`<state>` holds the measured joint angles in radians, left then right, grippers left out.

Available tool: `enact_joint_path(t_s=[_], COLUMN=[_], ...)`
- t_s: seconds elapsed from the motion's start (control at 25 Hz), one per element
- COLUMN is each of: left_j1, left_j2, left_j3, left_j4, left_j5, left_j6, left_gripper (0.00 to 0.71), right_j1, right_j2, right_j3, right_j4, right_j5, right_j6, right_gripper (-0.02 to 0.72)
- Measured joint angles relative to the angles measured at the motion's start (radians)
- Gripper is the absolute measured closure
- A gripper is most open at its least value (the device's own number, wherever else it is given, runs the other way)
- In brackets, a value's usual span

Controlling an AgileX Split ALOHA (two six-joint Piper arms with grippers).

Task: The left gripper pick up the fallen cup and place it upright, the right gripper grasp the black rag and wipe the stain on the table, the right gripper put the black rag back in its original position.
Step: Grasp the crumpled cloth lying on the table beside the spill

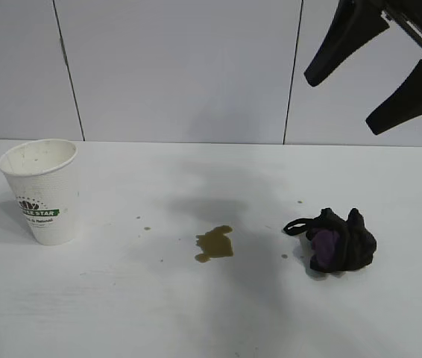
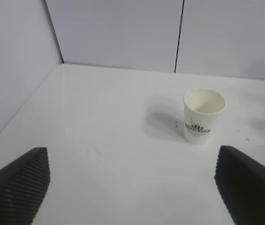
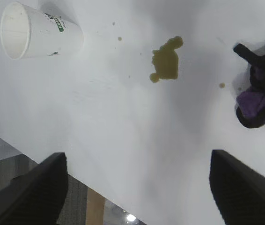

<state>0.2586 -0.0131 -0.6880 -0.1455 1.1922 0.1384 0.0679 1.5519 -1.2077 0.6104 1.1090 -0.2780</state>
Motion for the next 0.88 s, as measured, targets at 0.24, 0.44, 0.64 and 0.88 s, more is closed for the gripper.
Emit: enact_joint_path(t_s=[0.24,0.44,0.64,0.88], left_j1=[-0.052,-0.096,-0.137,-0.144], left_j2=[0.0,0.0,0.0,0.0], left_j3=[0.157,0.201,0.205,0.208], left_j4=[0.062,0.084,0.114,0.129], left_j5=[-0.02,-0.046,-0.056,-0.059], left_j6=[-0.041,-0.064,-0.092,-0.111], left_gripper=[0.021,0.021,0.021,0.021], right_j1=[0.0,0.0,0.0,0.0], right_j2=[0.0,0.0,0.0,0.041], right_j3=[0.0,0.0,0.015,0.05], right_j4=[-0.081,-0.108,-0.178,-0.241], right_j5=[0.023,0.029,0.012,-0.102], right_j6=[-0.004,-0.004,-0.003,0.031], right_gripper=[0.135,0.135,0.135,0.135])
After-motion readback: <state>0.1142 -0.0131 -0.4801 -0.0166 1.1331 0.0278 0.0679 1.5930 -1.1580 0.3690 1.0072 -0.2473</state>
